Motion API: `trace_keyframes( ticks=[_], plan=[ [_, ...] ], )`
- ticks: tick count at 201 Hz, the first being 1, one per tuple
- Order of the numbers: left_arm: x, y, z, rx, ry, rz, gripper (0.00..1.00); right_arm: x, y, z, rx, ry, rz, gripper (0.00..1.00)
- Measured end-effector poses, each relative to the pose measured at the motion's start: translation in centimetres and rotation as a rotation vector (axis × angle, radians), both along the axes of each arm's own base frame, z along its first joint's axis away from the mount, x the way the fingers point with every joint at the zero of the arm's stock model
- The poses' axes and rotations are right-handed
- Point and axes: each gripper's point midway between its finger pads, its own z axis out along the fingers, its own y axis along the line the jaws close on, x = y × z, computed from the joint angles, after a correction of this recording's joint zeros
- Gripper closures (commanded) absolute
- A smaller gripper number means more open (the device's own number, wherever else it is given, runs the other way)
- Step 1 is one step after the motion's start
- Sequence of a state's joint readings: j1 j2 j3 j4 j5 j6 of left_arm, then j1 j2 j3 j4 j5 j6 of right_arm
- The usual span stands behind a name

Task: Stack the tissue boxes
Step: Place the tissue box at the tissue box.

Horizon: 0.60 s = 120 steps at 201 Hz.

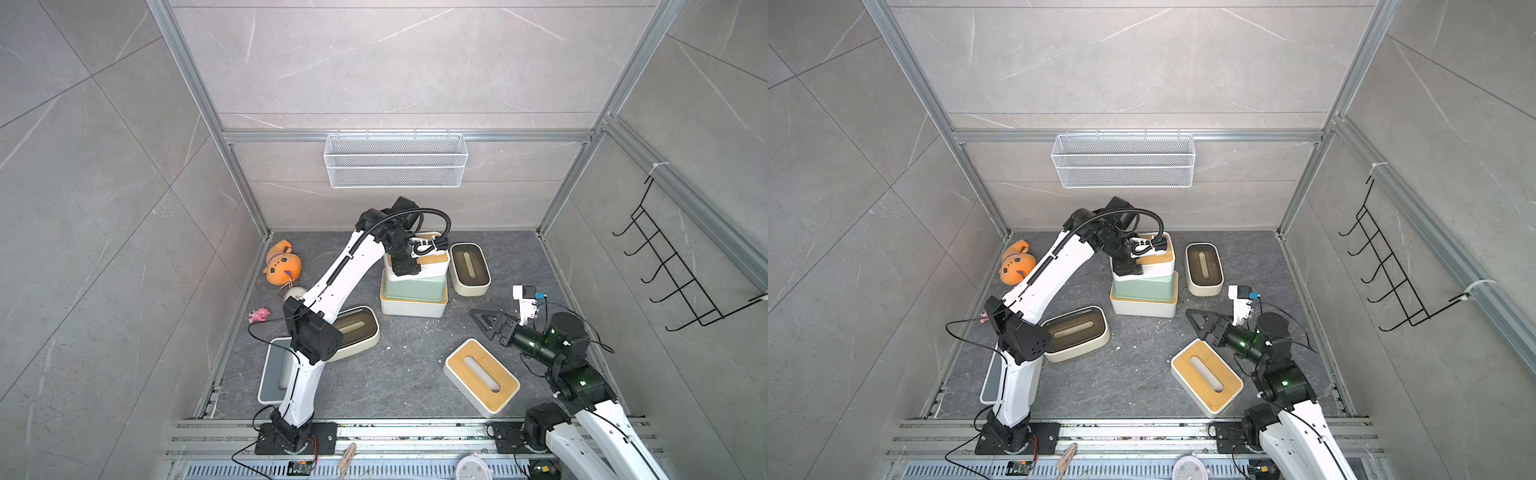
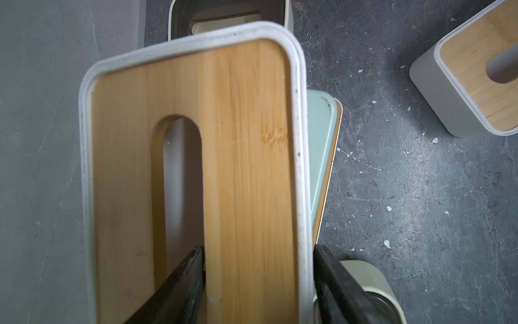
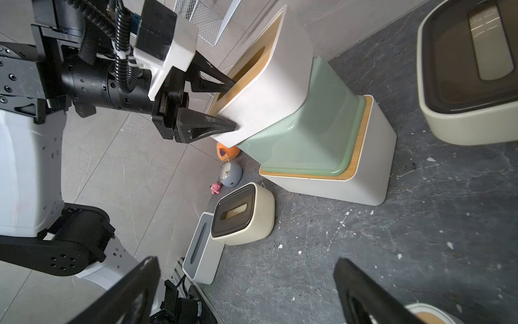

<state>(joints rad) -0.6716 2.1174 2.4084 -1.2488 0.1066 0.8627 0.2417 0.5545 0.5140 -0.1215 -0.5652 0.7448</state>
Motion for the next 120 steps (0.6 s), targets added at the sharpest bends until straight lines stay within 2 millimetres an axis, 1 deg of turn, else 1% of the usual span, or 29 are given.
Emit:
trace_keyframes(
  ticks=[46, 95, 110, 120],
  plan=[
    [-0.2, 0.2, 1.2, -0.023, -0.019, 0.009, 0.33, 0.0, 0.0, 0.0, 0.001, 0.001, 0.000, 0.00],
    [-0.4, 0.2, 2.7, -0.054, -0.044, 0.019, 0.33, 0.0, 0.0, 0.0, 0.004, 0.002, -0.001, 0.00],
    [-0.6, 0.2, 3.2, -0.066, -0.051, 0.021, 0.32, -0.1, 0.0, 0.1, 0.007, 0.001, -0.002, 0.00],
    [-0.5, 0.2, 3.9, -0.085, -0.066, 0.029, 0.32, -0.1, 0.0, 0.2, 0.008, -0.002, -0.002, 0.00]
  ],
)
